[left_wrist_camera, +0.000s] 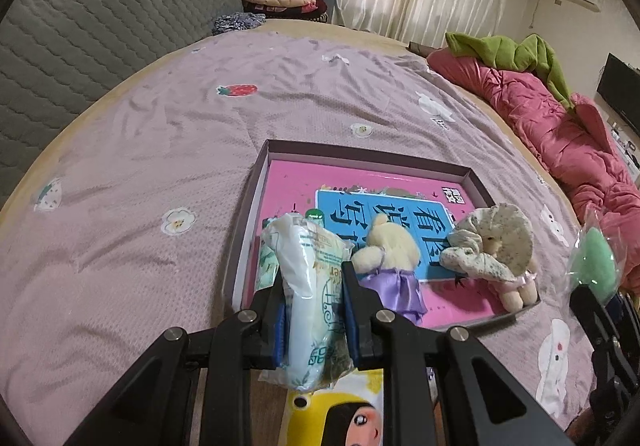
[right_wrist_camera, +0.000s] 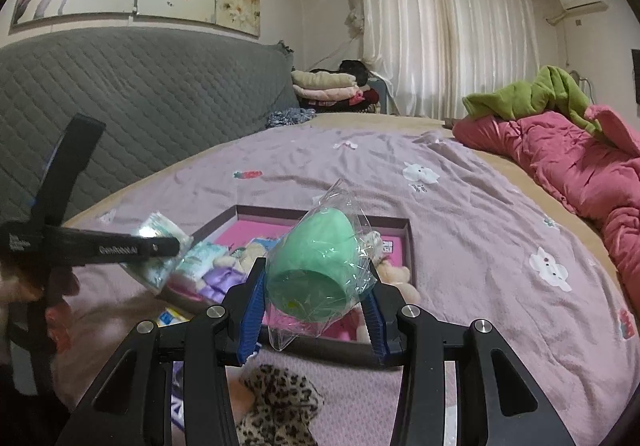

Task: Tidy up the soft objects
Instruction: 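Lower the tissue pack beside the Flower pack while right tool lowers the egg beside the scrunchie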

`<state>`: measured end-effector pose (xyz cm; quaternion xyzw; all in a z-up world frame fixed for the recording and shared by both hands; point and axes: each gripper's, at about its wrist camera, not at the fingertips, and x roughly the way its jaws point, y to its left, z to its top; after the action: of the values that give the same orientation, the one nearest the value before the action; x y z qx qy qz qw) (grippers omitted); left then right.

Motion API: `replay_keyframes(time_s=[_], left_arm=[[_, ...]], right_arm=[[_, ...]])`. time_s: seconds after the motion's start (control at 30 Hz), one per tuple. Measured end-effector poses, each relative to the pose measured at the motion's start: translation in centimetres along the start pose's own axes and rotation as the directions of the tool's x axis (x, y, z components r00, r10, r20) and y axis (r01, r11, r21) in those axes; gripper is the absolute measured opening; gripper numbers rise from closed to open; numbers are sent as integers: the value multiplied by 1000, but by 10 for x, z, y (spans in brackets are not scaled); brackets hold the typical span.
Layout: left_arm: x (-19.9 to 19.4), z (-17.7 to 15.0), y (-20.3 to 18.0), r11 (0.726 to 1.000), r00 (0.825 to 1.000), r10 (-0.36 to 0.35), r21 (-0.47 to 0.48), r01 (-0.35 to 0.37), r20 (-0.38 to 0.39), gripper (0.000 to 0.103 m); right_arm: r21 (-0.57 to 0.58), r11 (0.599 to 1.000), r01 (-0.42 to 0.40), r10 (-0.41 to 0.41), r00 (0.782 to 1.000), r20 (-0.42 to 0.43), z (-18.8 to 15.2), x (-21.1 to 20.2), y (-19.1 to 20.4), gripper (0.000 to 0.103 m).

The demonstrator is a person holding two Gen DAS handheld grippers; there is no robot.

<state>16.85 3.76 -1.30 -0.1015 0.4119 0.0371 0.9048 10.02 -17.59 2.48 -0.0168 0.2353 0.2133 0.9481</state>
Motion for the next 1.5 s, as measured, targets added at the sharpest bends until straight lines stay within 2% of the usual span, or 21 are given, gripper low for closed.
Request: replay_keyframes(time_s=[0.3,0.43,0.7,1.5], left_arm=[[20,7,-9,997,998,55,57,-55,-6,23],[28,7,-11,996,998,67,54,-67,-12,23],[36,3,-22,996,998,49,72,-47,-35,23],[49,-1,-42,998,998,-2,66,6,-68,23]], right_arm=[[49,999,0,-2,1000,29,21,31,-1,45],[36,999,8,-9,999,31,25,43,5,45],[29,999,-23,22,1000,8,18,57,2,45],[26,1000,-14,15,999,-34,6,73,-4,45]])
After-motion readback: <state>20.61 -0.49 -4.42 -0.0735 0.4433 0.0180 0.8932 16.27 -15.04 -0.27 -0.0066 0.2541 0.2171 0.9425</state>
